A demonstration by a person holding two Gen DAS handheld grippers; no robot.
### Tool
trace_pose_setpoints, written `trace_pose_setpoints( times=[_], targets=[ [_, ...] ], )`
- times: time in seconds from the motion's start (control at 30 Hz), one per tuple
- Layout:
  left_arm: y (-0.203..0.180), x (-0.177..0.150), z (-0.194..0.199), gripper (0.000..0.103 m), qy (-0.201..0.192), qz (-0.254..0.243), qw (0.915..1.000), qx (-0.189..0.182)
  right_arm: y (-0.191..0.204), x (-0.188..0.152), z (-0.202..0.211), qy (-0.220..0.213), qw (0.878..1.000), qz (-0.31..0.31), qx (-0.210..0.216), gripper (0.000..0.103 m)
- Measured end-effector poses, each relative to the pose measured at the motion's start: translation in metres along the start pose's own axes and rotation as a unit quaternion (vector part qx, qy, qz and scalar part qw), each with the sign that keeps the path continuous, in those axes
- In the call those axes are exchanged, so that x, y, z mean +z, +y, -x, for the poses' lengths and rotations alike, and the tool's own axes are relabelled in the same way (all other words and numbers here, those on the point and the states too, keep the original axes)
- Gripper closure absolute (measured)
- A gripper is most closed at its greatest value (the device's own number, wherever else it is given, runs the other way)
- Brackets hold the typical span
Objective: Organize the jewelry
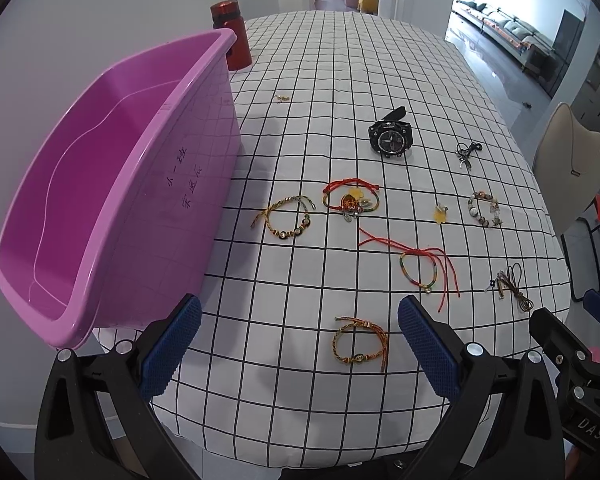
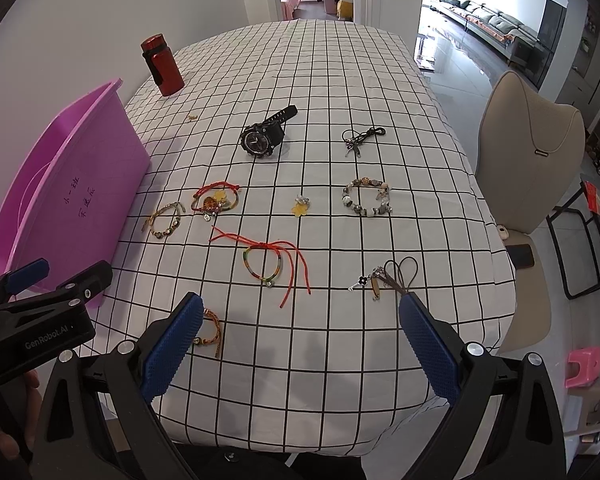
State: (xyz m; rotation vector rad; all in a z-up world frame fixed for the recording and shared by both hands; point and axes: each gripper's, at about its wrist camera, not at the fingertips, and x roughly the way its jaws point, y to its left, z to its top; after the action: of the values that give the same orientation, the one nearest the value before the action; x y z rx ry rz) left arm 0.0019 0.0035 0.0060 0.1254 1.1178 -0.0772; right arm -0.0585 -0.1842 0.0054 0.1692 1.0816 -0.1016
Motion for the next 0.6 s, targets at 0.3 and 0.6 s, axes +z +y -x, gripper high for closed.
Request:
trace_pose_setpoints(
  times=[0.3, 0.6],
  targets=[
    [-0.0005, -0.0004, -0.0001, 0.006, 0.000, 0.000, 1.0000, 0.000, -0.0017, -0.0004, 0.0006, 0.001, 1.000, 0.000, 0.000, 0.009],
    [-0.0009, -0.0014, 0.0022, 0.006, -0.003, 0.001, 1.0000, -0.001, -0.0025, 0.0019, 0.0025, 0.000, 1.000, 0.001, 0.000, 0.009]
  ],
)
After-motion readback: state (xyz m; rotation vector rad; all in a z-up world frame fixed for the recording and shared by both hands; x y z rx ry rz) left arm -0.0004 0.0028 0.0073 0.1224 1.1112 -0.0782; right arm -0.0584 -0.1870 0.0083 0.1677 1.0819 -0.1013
